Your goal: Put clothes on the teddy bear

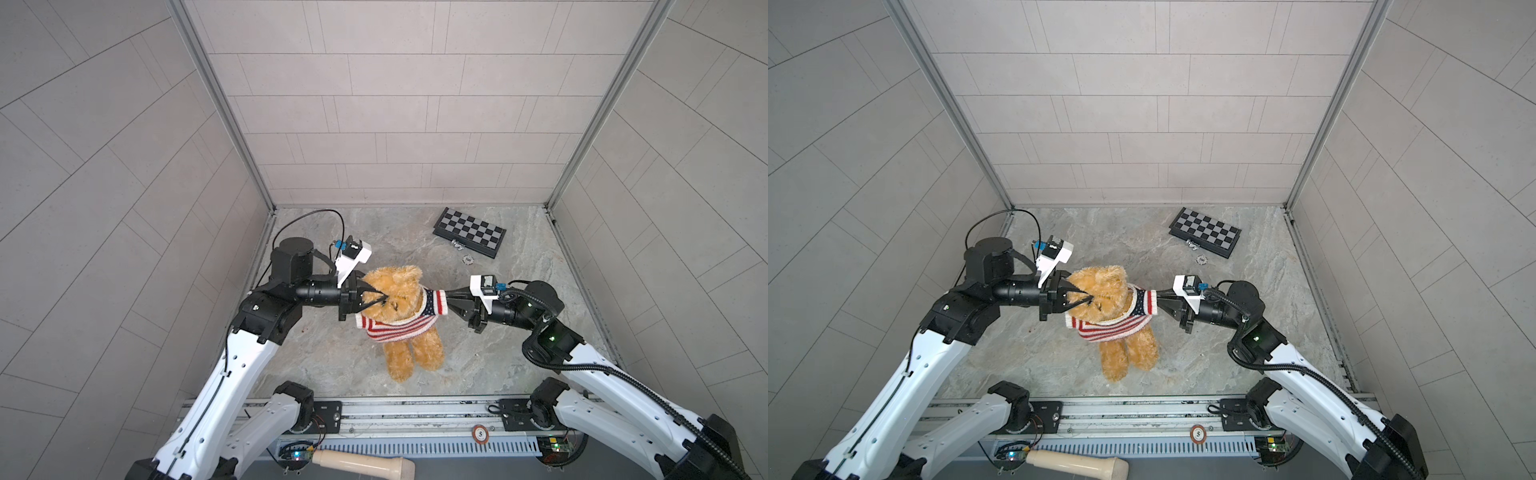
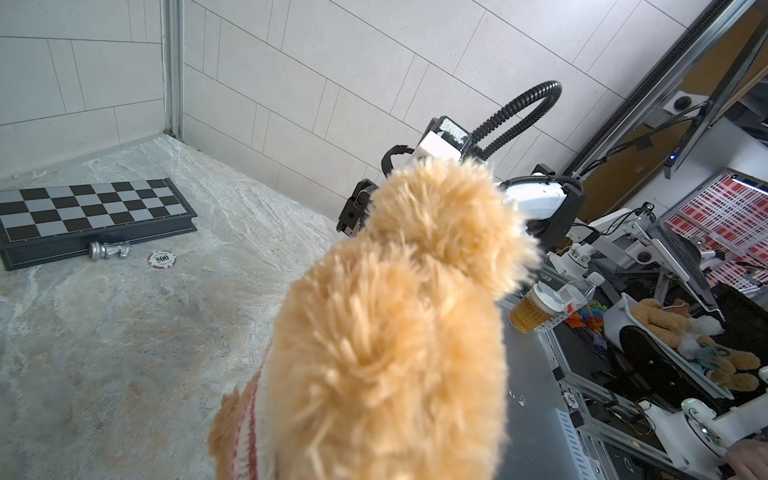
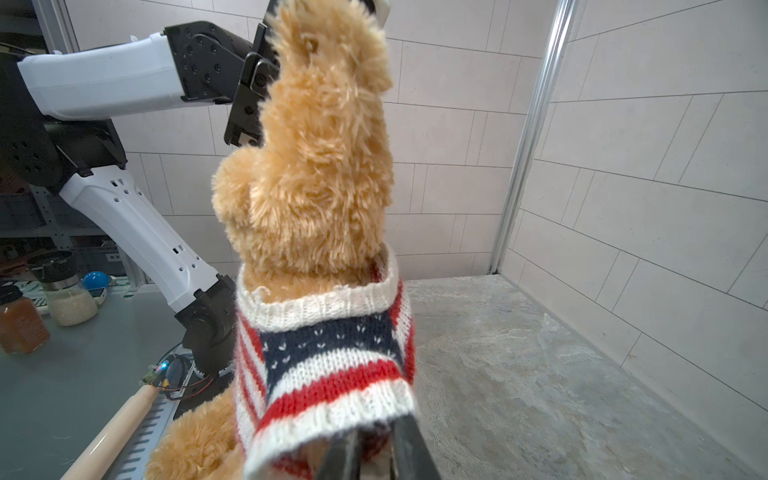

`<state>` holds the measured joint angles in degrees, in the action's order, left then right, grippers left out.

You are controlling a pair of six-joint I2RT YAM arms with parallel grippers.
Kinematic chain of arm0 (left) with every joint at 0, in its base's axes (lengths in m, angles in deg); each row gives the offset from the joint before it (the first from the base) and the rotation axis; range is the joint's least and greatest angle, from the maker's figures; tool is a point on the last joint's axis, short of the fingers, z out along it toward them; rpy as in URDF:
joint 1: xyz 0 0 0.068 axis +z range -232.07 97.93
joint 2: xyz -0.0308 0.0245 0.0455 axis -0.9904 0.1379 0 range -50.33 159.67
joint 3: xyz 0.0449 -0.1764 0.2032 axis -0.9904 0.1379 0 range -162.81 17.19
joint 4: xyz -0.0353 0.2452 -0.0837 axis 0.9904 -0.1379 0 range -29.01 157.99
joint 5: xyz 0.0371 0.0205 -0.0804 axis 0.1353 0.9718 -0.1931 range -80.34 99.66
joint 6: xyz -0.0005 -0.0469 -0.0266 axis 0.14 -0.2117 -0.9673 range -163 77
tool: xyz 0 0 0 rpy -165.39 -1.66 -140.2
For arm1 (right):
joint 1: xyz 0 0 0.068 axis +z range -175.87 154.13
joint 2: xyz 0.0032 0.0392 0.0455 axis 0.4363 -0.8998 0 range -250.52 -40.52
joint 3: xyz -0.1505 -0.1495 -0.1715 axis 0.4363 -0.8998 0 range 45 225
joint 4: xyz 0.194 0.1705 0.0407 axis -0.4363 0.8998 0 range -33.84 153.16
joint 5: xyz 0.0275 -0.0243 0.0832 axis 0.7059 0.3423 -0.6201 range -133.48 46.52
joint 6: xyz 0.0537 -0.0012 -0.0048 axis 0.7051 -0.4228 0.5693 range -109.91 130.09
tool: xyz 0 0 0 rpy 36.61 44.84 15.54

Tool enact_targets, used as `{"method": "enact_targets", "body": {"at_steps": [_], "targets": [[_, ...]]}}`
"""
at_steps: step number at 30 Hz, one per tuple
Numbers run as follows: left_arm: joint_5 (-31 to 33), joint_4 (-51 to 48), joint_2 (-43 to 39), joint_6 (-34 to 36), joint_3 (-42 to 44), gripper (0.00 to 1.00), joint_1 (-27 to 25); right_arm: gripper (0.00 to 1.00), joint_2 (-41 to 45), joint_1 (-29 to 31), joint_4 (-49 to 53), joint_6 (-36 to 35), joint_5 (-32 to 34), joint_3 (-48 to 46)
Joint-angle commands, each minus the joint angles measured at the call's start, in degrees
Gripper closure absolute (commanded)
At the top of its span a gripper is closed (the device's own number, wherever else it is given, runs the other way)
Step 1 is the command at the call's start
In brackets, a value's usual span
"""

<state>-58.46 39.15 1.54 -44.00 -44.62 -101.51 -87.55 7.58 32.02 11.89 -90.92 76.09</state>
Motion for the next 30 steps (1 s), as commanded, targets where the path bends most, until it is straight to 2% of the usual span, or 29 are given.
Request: {"method": "enact_targets", "body": {"at_steps": [1, 5, 7, 13, 18, 21, 24, 26, 28, 30], "targets": [[-1.5, 1.6, 0.0, 0.8, -2.0, 1.0, -0.3, 0.78, 0.2, 1.2, 1.8, -3.2, -1.7, 1.7], [-1.5, 2.7, 0.5, 0.4, -2.1, 1.0, -0.6, 0.63, 0.4, 3.3, 3.2, -4.8, -2.4, 1.9], [-1.5, 2.8, 0.7, 0.3, -2.0, 1.0, -0.9, 0.58, -0.5, 3.9, 3.3, -5.2, -2.7, 2.5], [-1.1, 4.4, 0.6, -0.5, -1.5, 1.0, -1.1, 0.55, -4.9, 5.5, 1.1, -5.5, -4.0, 4.0], [-0.4, 5.8, 0.6, -1.6, -1.1, 1.0, -1.1, 0.56, -6.3, 5.5, 1.2, -5.8, -0.9, 3.9], [6.5, 5.4, 1.8, -1.9, -1.6, 1.0, -1.3, 0.57, -4.8, 4.6, 2.0, -5.4, 4.5, 2.8], [18.6, -0.8, 4.6, 0.4, -4.0, 1.0, -0.8, 0.55, -0.8, 2.8, 5.8, -5.9, 17.4, 1.1], [23.5, -4.8, 7.0, 1.3, -5.6, 1.0, -0.7, 0.49, 1.1, 1.3, 11.4, -6.8, 24.4, 1.5], [27.3, -5.9, 8.1, 1.4, -5.7, 1.0, -1.2, 0.28, 1.8, 0.7, 16.0, -9.3, 25.1, 2.4], [29.1, -4.6, 8.2, 0.6, -4.6, 1.0, -1.6, 0.08, 1.9, 1.0, 16.0, -8.8, 24.1, 2.7]]}}
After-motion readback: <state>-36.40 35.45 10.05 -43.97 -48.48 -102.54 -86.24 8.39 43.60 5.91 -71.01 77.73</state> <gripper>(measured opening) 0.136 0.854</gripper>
